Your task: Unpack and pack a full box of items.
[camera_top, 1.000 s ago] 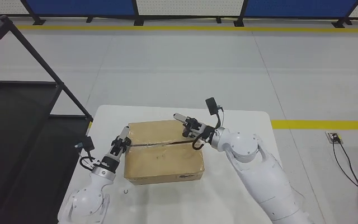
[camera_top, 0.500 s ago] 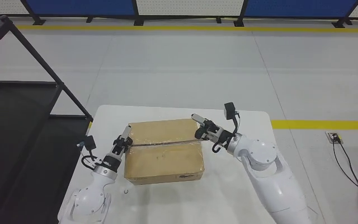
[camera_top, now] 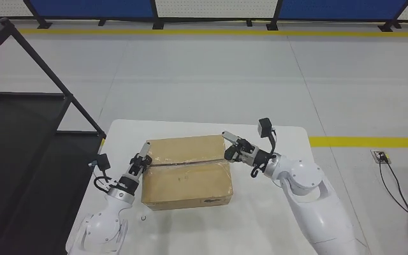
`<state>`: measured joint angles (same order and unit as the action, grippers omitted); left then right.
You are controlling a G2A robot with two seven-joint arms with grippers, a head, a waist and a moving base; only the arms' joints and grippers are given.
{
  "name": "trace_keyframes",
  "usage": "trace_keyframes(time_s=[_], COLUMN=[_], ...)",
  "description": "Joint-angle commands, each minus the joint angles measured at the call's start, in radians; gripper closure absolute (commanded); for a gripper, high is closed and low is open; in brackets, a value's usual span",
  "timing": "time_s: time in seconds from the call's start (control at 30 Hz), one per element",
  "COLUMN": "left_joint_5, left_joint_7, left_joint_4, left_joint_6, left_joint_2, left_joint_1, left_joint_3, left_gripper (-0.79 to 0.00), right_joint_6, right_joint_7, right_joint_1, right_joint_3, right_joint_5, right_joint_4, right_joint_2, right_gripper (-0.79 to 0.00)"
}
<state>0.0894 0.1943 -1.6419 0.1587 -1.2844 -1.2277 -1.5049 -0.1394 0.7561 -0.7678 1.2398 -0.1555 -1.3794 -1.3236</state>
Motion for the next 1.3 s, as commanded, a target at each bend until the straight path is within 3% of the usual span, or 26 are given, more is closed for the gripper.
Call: trace_keyframes(time_s=[0.0, 0.3, 0.97, 1.27], left_joint_5=[-0.012, -0.032, -0.108, -0.153], left_joint_7=[-0.007, -0.017, -0.062, -0.093], left_joint_4=[-0.006, -0.016, -0.028, -0.051], left_joint_6=[0.011, 0.019, 0.037, 0.074], left_joint_2=[0.0, 0.003, 0.012, 0.012], left_joint_1=[-0.006, -0.024, -0.086, -0.168], left_joint_3=[-0.004, -0.032, -0.155, -0.204], left_gripper=[-0.785, -0.785, -0.785, -0.785], right_joint_6=[-0.044, -0.131, 0.08, 0.127], right_joint_7=[0.016, 0.11, 0.142, 0.147], right_joint_1=[0.035, 0.143, 0.294, 0.407], right_joint_3=[-0.023, -0.117, -0.339, -0.462], right_joint_5=[0.005, 0.039, 0.036, -0.042], right_joint_4=[0.035, 0.152, 0.341, 0.494], right_joint_2=[-0.003, -0.014, -0.084, -0.163], right_gripper=[-0.785, -0.785, -0.785, -0.785])
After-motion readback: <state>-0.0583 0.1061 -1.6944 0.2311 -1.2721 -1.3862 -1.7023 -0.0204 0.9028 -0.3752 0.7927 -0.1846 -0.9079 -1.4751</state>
